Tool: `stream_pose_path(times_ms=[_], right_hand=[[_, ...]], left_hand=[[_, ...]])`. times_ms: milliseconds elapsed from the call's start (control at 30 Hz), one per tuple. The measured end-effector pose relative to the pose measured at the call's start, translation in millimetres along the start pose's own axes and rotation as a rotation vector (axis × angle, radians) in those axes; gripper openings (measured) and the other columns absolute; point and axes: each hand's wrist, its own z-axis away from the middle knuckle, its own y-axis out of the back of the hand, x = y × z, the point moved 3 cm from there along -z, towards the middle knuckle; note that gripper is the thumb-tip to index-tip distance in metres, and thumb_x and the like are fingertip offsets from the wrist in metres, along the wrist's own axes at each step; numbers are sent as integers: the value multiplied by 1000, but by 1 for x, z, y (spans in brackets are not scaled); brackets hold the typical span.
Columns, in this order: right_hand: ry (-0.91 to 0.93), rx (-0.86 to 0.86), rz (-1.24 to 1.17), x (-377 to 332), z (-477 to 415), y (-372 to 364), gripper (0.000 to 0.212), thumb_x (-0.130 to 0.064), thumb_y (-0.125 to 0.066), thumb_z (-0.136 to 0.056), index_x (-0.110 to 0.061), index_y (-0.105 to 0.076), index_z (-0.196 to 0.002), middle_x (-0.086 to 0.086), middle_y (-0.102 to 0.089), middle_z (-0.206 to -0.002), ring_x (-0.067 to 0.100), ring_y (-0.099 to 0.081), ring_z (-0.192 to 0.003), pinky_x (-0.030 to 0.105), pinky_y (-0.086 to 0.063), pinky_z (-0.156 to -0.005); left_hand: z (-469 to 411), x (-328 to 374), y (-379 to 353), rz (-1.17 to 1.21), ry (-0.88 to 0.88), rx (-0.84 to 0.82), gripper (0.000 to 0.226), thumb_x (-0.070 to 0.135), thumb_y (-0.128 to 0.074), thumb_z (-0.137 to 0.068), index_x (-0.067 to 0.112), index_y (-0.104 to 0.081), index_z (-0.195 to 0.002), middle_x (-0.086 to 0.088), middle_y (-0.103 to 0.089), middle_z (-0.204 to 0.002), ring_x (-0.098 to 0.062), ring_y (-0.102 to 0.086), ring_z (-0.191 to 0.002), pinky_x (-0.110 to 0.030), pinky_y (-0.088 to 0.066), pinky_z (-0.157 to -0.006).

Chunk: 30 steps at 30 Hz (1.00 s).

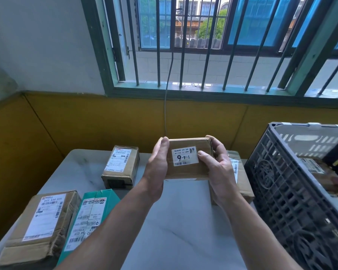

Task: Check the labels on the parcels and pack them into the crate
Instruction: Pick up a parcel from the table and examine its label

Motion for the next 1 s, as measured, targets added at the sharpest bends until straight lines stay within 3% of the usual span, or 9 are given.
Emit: stream_pose_path(times_ms=[67, 167, 267, 433, 600, 700, 767, 900, 1000], right_hand=[[5, -19, -20, 1, -1, 1, 52, -23, -69, -77, -38, -61, -126, -3, -72, -106, 17, -71, -96, 32, -58, -73], [17, -32, -12, 2, -2, 1, 51, -20, -69, -75, -38, -62, -123, -10, -73, -97, 12, -70, -91, 29, -58, -71], [18, -16, -2, 2, -2, 2, 43, -22, -67, -77, -40, -63, -117, -8, -70, -101, 11, -69, -92, 30, -57, -72], [32, 23, 23, 2, -1, -1, 22, -19, -60, -100, -37, -59, -113, -7, -67, -103, 7, -68, -88, 26, -58, -69], [17, 21, -9, 2, -1, 0, 23, -13, -58, -101, -32, -62, -112, -9, -66, -106, 11, -63, -96, 34, -55, -86], [-3, 17, -25, 2, -1, 0, 17, -20, -60, -98, -31, -62, -111, -15, -67, -111, 11, -62, -100, 32, -55, -84], [-49, 15, -41, 2, -2, 1, 15, -27, -56, -101, -31, -60, -116, -6, -66, -119, 14, -64, -103, 34, -56, -80], [-152, -6, 41, 4, -3, -1, 41, -43, -45, -104, -43, -43, -145, -1, -63, -124, 21, -67, -111, 38, -61, -79], [-172, 9, 40, 5, -3, 1, 46, -41, -45, -104, -42, -40, -150, 1, -63, -128, 24, -69, -110, 39, -60, -78]], left_hand=[[-1, -1, 2, 44, 75, 57, 57, 71, -32, -99, 36, -76, -105, -3, -80, -91, -18, -76, -93, -41, -60, -90], [-2, -4, 2, 69, 140, 48, 61, 72, -31, -99, 47, -78, -70, 0, -80, -81, -11, -77, -74, -36, -60, -82], [-2, -5, 3, 82, 147, 72, 60, 66, -36, -101, 35, -80, -74, -5, -80, -85, -15, -78, -74, -38, -62, -79], [1, -4, 3, 68, 126, 95, 54, 63, -38, -100, 23, -74, -99, -12, -80, -95, -27, -76, -93, -48, -60, -89], [0, -1, 3, 56, 152, 45, 60, 71, -39, -97, 36, -80, -71, -4, -81, -85, -18, -79, -77, -37, -64, -71], [4, 0, 5, 27, 142, 59, 50, 66, -42, -98, 30, -75, -94, -7, -80, -92, -19, -79, -83, -37, -64, -69], [5, 0, 3, -20, 78, 29, 47, 63, -41, -99, 29, -67, -118, -11, -76, -107, -25, -75, -102, -44, -63, -80], [8, 1, -1, -73, -6, -61, 79, 63, -46, -83, 31, -36, -154, -11, -65, -125, -25, -66, -117, -38, -61, -86], [9, 2, -2, -52, 19, -117, 87, 68, -47, -81, 29, -31, -158, -12, -60, -137, -28, -60, -127, -53, -52, -105]])
